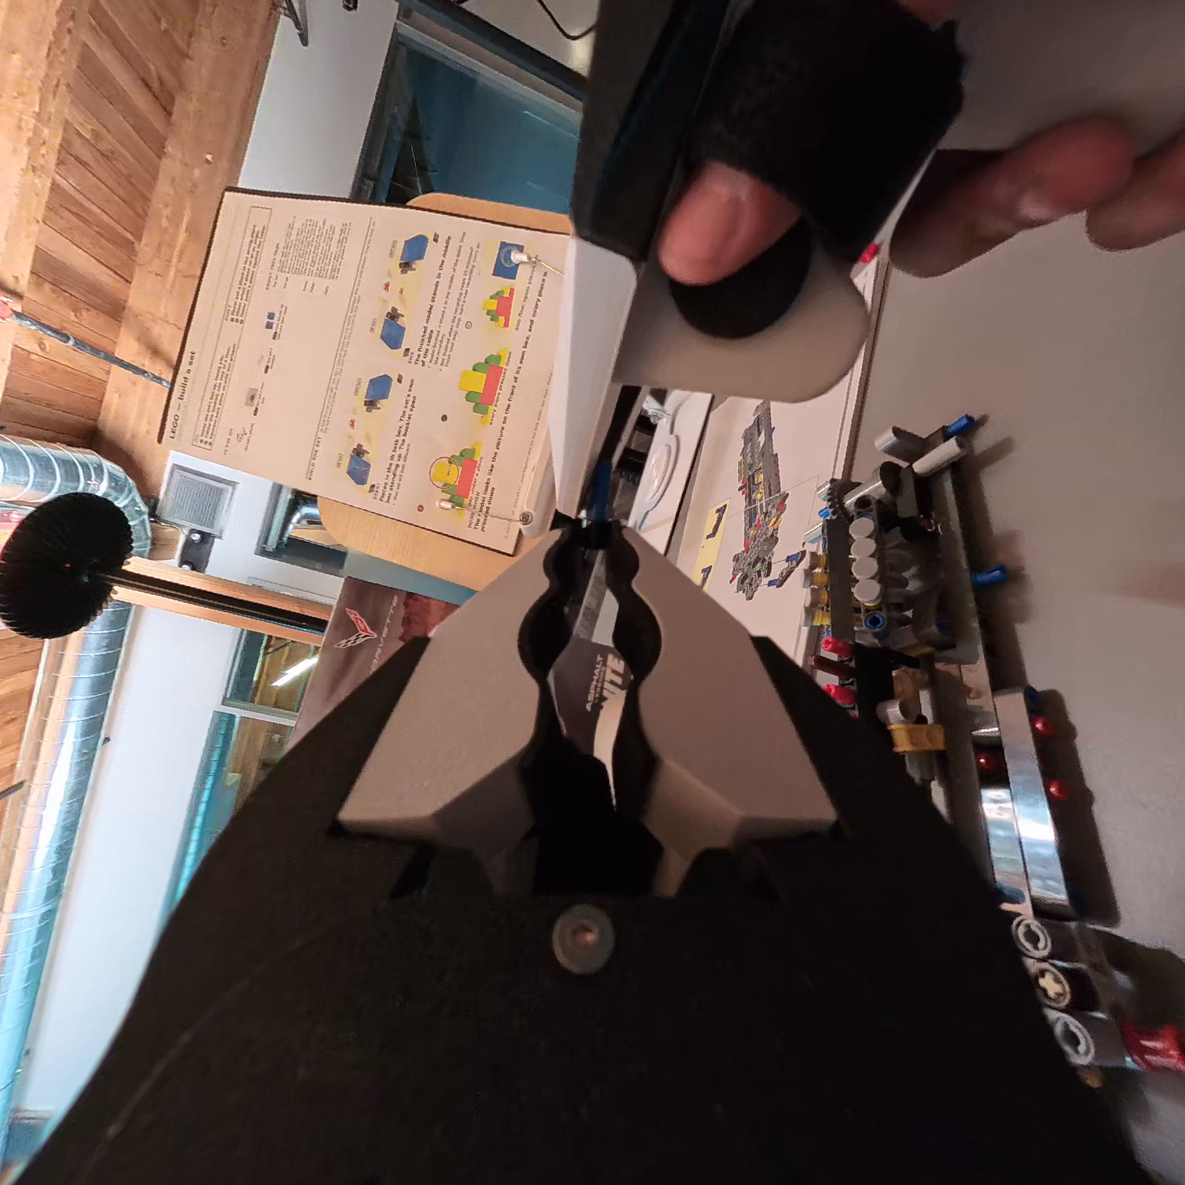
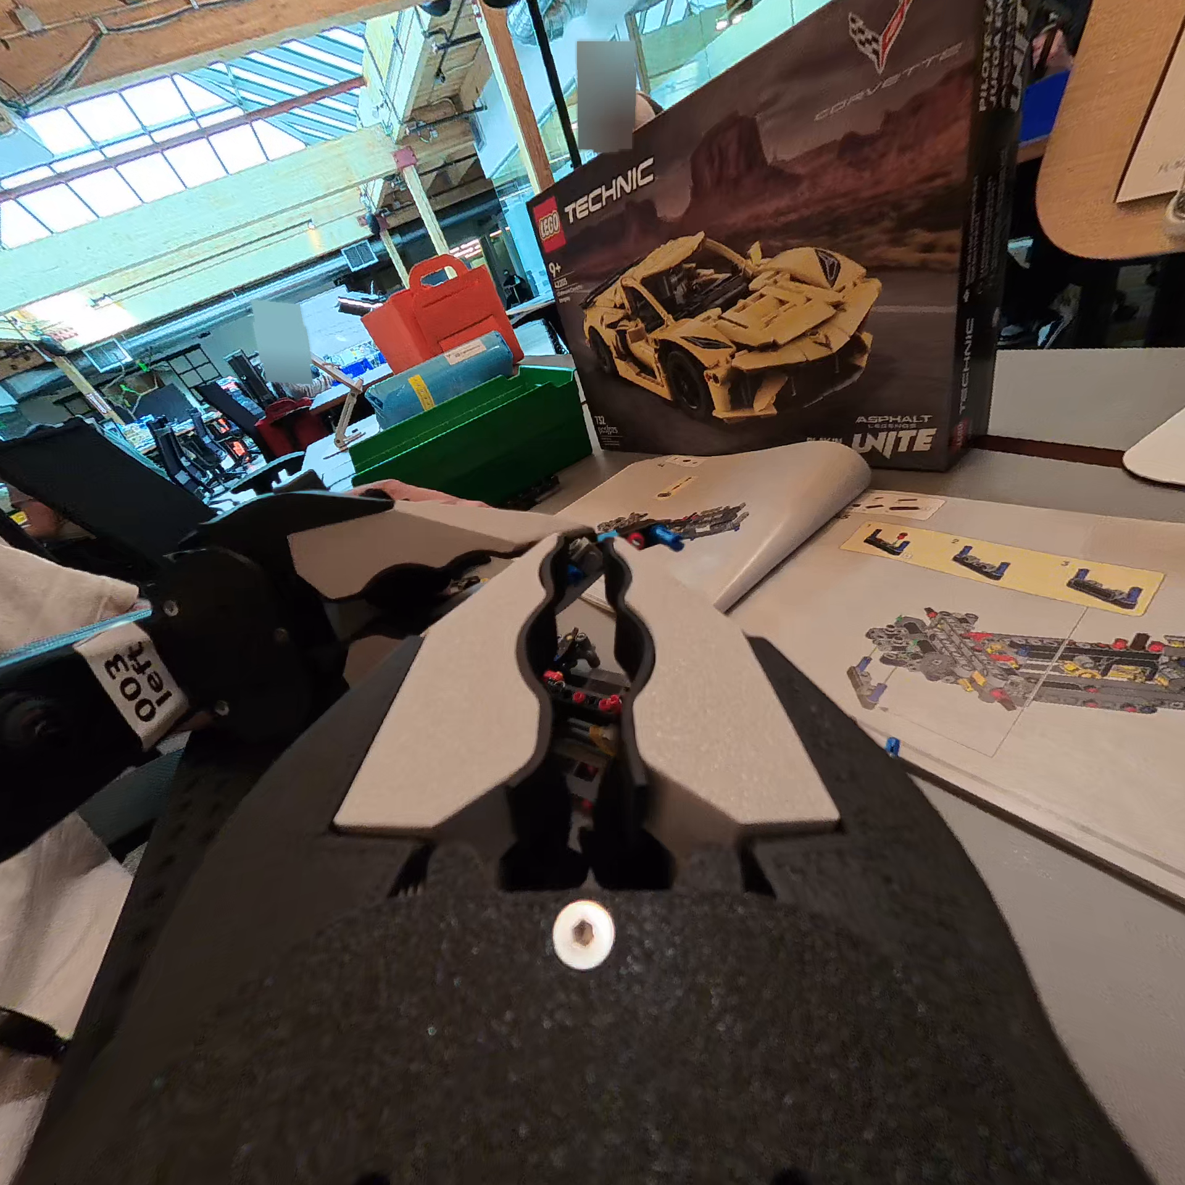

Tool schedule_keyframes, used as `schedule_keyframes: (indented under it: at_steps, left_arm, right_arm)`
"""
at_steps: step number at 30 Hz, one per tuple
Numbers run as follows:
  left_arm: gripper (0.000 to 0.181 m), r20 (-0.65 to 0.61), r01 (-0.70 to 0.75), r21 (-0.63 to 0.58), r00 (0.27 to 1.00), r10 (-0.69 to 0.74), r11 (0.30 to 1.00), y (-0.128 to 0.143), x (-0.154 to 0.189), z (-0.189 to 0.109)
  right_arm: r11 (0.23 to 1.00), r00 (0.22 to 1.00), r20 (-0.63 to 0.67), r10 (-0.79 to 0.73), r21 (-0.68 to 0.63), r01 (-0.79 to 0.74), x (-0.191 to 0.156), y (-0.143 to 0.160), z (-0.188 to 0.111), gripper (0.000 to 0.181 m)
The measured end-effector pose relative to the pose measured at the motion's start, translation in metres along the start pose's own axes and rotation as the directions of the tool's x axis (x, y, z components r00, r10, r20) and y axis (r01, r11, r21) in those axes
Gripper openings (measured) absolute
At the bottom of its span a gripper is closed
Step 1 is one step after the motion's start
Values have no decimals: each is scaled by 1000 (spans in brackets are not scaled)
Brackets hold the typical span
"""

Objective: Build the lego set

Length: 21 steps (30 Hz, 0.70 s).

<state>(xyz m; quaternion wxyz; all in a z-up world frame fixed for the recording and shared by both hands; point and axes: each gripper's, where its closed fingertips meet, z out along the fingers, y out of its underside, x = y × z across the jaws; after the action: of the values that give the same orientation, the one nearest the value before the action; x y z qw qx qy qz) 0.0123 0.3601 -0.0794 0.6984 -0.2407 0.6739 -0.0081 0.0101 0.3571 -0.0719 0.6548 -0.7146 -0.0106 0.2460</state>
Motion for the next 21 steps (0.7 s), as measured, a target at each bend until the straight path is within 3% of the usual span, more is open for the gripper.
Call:
schedule_keyframes:
  at_steps: [5,10,16,21]
  left_arm:
    - [5,46,-124,8,991,123,992,-2,1,0]
    - [6,119,-295,34,950,289,955,-7,1,0]
    - [5,97,-312,39,947,307,949,-4,7,3]
    - [6,75,-182,64,981,177,981,-7,3,1]
  right_arm:
    - [981,979,69,192,-17,-191,0,2,-3,8]
    - [903,889,167,426,-16,-429,2,0,-6,6]
    - [866,853,158,498,-32,-499,7,5,-5,6]
    - [904,893,151,424,-13,-427,4,1,-6,6]
